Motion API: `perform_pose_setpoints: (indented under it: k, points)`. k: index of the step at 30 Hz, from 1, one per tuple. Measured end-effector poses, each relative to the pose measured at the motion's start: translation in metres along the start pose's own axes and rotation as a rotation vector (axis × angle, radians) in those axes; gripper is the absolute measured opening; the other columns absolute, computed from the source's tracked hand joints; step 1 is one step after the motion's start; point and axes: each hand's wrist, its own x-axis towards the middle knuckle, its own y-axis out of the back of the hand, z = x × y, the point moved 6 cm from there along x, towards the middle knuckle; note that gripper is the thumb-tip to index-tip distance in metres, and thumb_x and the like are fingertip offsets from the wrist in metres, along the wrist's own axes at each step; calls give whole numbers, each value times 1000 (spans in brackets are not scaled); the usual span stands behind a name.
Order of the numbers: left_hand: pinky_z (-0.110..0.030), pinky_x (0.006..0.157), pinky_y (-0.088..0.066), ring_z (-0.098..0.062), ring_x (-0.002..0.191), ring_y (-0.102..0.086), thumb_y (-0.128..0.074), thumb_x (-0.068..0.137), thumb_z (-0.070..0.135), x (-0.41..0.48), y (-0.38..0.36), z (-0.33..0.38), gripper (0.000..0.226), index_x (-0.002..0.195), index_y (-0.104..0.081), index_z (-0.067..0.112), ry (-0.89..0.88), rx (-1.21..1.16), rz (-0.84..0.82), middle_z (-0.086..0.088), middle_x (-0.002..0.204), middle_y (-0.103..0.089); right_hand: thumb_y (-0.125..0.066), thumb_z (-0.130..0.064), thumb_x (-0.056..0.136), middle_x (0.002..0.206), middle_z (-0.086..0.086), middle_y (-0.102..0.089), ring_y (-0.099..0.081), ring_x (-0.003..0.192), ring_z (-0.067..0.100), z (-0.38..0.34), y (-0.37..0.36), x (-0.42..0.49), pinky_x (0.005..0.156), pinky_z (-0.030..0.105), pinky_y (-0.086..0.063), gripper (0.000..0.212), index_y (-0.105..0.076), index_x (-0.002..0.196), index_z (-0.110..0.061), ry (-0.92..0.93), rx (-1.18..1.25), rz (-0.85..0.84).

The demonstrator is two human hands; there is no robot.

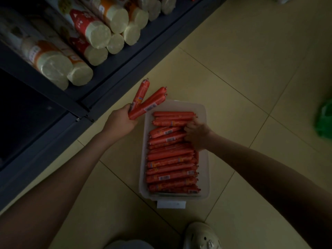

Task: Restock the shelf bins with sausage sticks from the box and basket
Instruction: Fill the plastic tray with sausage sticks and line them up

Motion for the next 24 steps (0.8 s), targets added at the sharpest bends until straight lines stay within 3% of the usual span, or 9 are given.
perform_pose_setpoints:
  k: [3,7,10,11,13,16,19,21,24]
  points:
    - [-26,65,-36,-23,80,-56,-58,90,17,0,5,-2,29,119,-56,12,4,7,23,-6,90,-60,-32,-48,96,149,3,-31,-16,142,27,2,-9,1,115,48,2,48,-39,140,-32,-7,-66,-26]
    - [-27,63,-34,-25,78,-55,-58,89,15,0,5,-3,26,115,-56,13,-2,47,12,-6,86,-59,-39,-39,92,144,3,-40,-26,137,25,10,-1,-8,114,37,-9,43,-53,130,-24,-32,57,42]
    - [-27,62,-34,-23,75,-54,-58,89,14,0,3,-5,24,112,-56,14,-17,65,-3,-3,83,-57,-61,-60,66,113,-1,-60,-54,112,22,14,4,-15,109,45,-28,37,-70,92,-36,-17,-72,64]
    - [-28,62,-34,-25,76,-55,-57,89,13,0,3,-6,24,112,-56,14,-21,66,1,-3,82,-57,-64,-59,63,108,-2,-61,-57,106,21,18,8,-20,108,46,-31,36,-71,89,-36,-19,-90,111]
    - [-28,63,-36,-28,80,-58,-57,89,13,1,2,-7,26,115,-56,14,-22,71,11,-7,85,-59,-63,-53,75,114,-1,-59,-54,112,21,30,12,-33,107,48,-32,37,-68,103,-29,-59,-73,174]
    - [-27,65,-36,-25,80,-56,-56,91,15,3,1,-7,30,121,-54,14,-11,64,22,-10,90,-61,-58,-46,88,110,1,-57,-50,105,22,58,25,-55,92,41,-38,33,-64,108,-20,-207,16,286]
    - [-28,63,-37,-31,81,-60,-54,92,17,6,-2,-3,26,118,-54,13,-30,37,51,-9,84,-59,-80,-35,69,79,7,-61,-58,75,28,71,35,-68,68,37,-45,29,-69,79,-10,-431,229,500]
    - [-29,63,-38,-32,81,-60,-54,92,17,8,-4,2,25,117,-54,14,-46,26,61,-8,83,-59,-70,-33,80,97,10,-62,-57,91,30,57,31,-61,76,39,-43,29,-68,97,-10,-481,420,541]
    - [-31,67,-42,-35,89,-61,-54,89,9,9,-10,14,34,123,-53,14,-90,34,64,-15,97,-64,-51,-25,91,136,6,-41,-39,124,27,7,21,-31,94,40,-33,47,-42,137,-19,-333,620,388]
